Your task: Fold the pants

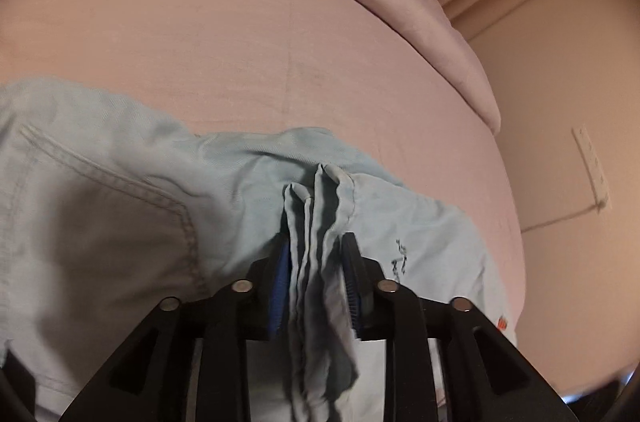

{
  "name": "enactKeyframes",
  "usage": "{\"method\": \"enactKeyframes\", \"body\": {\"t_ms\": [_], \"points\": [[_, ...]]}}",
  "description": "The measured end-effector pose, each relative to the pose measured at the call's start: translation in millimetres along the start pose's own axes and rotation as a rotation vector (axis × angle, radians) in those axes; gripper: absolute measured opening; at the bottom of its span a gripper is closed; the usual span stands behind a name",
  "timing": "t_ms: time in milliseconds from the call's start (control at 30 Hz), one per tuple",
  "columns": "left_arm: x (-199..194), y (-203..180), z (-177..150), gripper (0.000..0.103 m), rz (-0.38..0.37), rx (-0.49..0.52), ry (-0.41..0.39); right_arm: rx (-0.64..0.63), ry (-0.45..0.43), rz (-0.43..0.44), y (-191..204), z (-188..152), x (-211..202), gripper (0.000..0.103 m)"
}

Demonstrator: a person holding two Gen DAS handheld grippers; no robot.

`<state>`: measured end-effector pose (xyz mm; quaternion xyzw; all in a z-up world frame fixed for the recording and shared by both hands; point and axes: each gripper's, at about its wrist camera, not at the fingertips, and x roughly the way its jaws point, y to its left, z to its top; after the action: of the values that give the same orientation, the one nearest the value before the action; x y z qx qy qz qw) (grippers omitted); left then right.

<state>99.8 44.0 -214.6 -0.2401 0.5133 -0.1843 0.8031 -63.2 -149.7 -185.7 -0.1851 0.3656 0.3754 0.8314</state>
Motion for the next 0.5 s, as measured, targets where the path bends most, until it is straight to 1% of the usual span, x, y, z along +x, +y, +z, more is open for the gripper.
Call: {"method": "enactKeyframes", "body": {"t_ms": [33,100,133,167,200,233,300,367,433,500], "points": [[-5,-1,1,0.045,0.019,0.022,-0.007,0.025,-0.007,0.012,-9,-2,-11,0.036],[-16,-15,2,0.058,0.082,0.075,-0.052,0.098,-0.033,0.045,-34,-4,-37,0.036],[-25,-17,2,0.058,0.092,0.089,-0.076,0.135,-0.048,0.055,-45,-8,-50,0.036],[-36,-19,1,0.058,0.083,0.100,-0.101,0.178,-0.069,0.058,-60,-12,-64,0.036],[-45,-23,-1,0.058,0.061,0.106,-0.121,0.223,-0.091,0.043,-76,-18,-79,0.036],[-51,-24,-4,0.058,0.039,0.110,-0.130,0.264,-0.109,0.005,-93,-29,-95,0.036],[-58,-33,-15,0.058,-0.041,0.132,-0.132,0.350,-0.123,-0.086,-125,-57,-125,0.040],[-53,-45,-26,0.058,-0.116,0.150,-0.104,0.439,-0.100,-0.101,-143,-77,-136,0.040],[-38,-55,-34,0.058,-0.201,0.146,-0.054,0.522,-0.076,-0.065,-154,-102,-146,0.040],[-20,-64,-36,0.058,-0.229,0.139,-0.013,0.547,-0.105,0.037,-147,-118,-152,0.040]]}}
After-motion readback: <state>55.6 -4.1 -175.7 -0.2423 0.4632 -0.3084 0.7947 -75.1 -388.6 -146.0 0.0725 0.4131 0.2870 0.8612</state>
